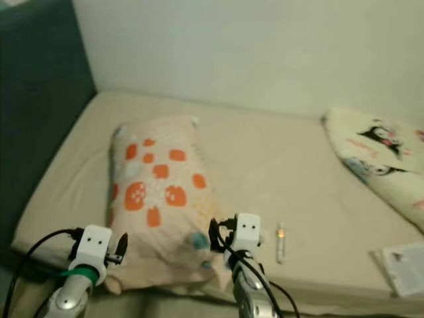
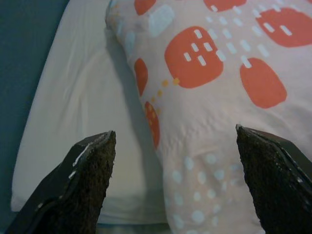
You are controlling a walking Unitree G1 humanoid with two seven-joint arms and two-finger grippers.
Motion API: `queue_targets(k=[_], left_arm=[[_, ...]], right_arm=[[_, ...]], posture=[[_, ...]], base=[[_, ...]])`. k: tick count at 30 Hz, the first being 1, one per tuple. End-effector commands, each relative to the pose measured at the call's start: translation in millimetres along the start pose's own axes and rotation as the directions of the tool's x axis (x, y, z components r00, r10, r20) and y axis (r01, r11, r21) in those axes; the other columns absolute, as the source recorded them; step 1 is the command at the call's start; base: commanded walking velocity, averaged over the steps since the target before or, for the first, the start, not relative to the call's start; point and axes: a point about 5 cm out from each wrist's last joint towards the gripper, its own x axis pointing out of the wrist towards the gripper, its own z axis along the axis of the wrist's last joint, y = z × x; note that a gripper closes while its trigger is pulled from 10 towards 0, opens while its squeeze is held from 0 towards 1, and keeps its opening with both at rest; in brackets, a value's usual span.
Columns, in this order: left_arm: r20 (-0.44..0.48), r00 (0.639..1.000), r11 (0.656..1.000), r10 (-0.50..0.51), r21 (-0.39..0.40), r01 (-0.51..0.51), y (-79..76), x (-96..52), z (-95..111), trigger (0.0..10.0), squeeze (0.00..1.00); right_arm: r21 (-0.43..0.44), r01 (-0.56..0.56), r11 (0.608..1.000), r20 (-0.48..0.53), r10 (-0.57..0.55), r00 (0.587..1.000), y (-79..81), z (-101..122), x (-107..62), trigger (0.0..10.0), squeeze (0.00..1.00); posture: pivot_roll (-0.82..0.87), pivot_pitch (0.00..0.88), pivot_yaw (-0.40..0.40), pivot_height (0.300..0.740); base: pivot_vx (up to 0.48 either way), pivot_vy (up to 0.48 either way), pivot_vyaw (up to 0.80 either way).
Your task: Clean up the room
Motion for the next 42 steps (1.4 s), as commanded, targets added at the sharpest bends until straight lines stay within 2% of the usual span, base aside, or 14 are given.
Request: queue_targets(k=[1, 13, 20, 32, 42], left_arm=[[-0.008, 1.0, 1.0, -0.007, 0.0, 0.007, -1.6, -1.2, -2.0, 10.0, 0.0], [-0.006, 1.0, 1.0, -0.012, 0.02, 0.012, -0.5, 0.5, -1.6, 10.0, 0.0], [0.004, 0.999, 0.997, -0.034, 0.075, 0.034, -2.7, 2.4, -0.7, 10.0, 0.0], [-0.001, 0.999, 0.996, -0.041, 0.075, 0.041, -3.6, 1.6, -1.2, 10.0, 0.0], [0.007, 0.998, 0.997, -0.057, 0.045, 0.056, -6.6, 1.1, 0.5, 10.0, 0.0]], right_arm=[[-0.002, 0.013, 1.0, -0.004, -0.013, 1.0, -3.0, -1.7, -1.1, 10.0, 0.0], [-0.001, 0.015, 1.0, -0.003, -0.015, 1.0, -2.7, -1.4, -1.2, 10.0, 0.0], [-0.001, 0.015, 1.0, -0.001, -0.015, 1.0, -2.2, -1.4, -1.3, 10.0, 0.0], [0.002, 0.022, 1.0, -0.003, -0.022, 1.0, -3.4, -3.2, -3.7, 10.0, 0.0], [0.007, 0.022, 1.0, -0.008, -0.022, 1.0, -2.7, -4.3, -4.4, 10.0, 0.0]], posture=[[0.12, 0.005, -0.038, 0.74], [0.12, 0.005, -0.036, 0.74], [0.12, 0.008, -0.033, 0.74], [0.12, 0.014, -0.028, 0.74], [0.12, 0.02, -0.025, 0.74]], base=[[0.0, 0.48, 0.0], [0.0, 0.477, 0.0], [0.116, -0.168, 0.0], [0.253, -0.375, 0.0], [0.0, 0.0, 0.0]])
